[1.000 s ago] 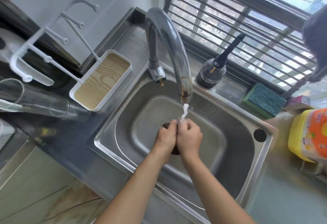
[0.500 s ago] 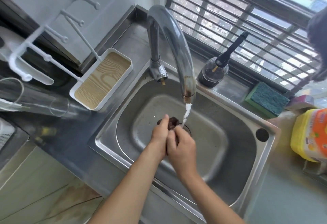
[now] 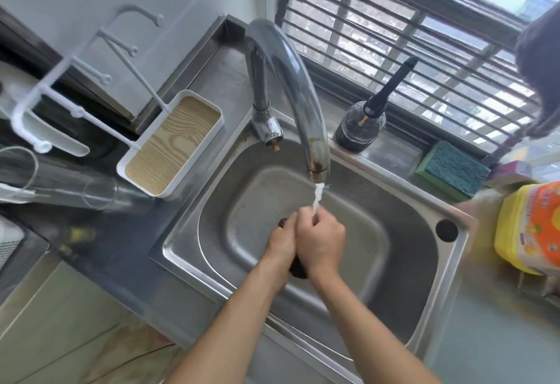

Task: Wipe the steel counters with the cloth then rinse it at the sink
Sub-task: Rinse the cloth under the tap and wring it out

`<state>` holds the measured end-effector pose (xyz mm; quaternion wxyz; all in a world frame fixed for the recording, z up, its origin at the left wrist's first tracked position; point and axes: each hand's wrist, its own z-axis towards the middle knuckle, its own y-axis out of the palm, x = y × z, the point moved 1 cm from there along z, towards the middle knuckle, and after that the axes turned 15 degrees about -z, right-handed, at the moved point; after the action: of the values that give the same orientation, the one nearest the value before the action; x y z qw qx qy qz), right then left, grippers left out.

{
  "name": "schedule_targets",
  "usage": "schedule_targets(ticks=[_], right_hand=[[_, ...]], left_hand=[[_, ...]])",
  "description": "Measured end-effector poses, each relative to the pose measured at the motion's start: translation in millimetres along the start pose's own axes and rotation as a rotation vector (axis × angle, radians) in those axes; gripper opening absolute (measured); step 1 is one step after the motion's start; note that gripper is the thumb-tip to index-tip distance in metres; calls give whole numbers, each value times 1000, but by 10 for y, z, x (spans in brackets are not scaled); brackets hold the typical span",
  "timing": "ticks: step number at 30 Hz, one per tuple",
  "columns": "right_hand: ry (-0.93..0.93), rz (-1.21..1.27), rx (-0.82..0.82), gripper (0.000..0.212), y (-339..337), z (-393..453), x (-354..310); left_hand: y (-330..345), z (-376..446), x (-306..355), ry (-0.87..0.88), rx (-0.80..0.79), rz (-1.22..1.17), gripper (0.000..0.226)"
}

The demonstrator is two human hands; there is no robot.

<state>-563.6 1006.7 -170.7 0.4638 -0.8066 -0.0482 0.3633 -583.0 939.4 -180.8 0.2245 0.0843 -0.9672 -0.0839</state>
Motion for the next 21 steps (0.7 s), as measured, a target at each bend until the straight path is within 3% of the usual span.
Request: schedule_targets(ticks=[3, 6, 8, 12, 14, 16, 19, 21], right_hand=[[399, 173, -17, 39, -51, 388, 134], [445, 396, -43, 33, -123, 342, 136], [326, 466, -96, 29, -145, 163, 148], [-162, 150, -14, 7, -73, -249, 230], [-233, 133, 43, 21, -30, -311, 166], [-116, 191, 56, 35, -14, -149, 93], [231, 258, 82, 43, -86, 297, 60], [299, 267, 41, 44, -142, 358, 18]], left_hand=[[98, -110, -56, 37, -60, -67, 38], [95, -78, 66, 18, -135, -311, 51], [41, 3, 126, 62, -99, -400, 41], [-38, 70, 139, 247, 37, -135, 29], [-24, -16, 138, 294, 17, -39, 27], [14, -123, 128, 305, -7, 14, 28], [123, -242, 75, 249, -130, 81, 29], [162, -263, 97, 231, -126, 109, 31]])
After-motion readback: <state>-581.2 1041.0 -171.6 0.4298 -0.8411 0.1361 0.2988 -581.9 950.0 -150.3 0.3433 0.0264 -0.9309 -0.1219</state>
